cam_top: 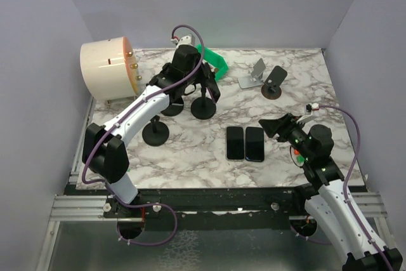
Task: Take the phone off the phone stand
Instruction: Pick up the phone stand with the phone at the center of the board.
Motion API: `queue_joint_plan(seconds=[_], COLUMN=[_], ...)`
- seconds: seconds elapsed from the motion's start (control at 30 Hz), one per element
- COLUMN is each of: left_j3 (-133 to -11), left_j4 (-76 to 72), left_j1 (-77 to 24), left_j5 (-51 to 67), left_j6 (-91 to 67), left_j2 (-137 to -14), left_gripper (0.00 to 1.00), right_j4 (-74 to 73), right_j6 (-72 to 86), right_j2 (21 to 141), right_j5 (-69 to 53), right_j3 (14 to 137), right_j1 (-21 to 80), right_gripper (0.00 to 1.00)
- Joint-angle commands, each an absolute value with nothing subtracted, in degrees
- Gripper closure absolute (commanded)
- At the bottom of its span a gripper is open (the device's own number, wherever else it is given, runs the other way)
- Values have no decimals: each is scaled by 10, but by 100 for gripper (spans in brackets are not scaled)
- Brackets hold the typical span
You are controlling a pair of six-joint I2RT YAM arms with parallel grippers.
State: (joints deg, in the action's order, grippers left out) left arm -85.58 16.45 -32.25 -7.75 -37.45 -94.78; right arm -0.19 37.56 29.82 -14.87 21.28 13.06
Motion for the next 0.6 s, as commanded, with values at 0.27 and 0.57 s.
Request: queue_joint_plan(seconds=[0.27,0.57], left_j3=[-836,-810], left_j4=[113,107], left_j1=[-320,-321], left_j5=[-22,54], left_j6=[-348,-336], left_j2=[-879,-771], left_gripper=[100,100], right_j4=[-33,-61], right_j6=[364,350], right_j2=[303,319], right_j5=[-153,-144], right_j3=[245,289], right_j1=[132,132], right_gripper=[36,36])
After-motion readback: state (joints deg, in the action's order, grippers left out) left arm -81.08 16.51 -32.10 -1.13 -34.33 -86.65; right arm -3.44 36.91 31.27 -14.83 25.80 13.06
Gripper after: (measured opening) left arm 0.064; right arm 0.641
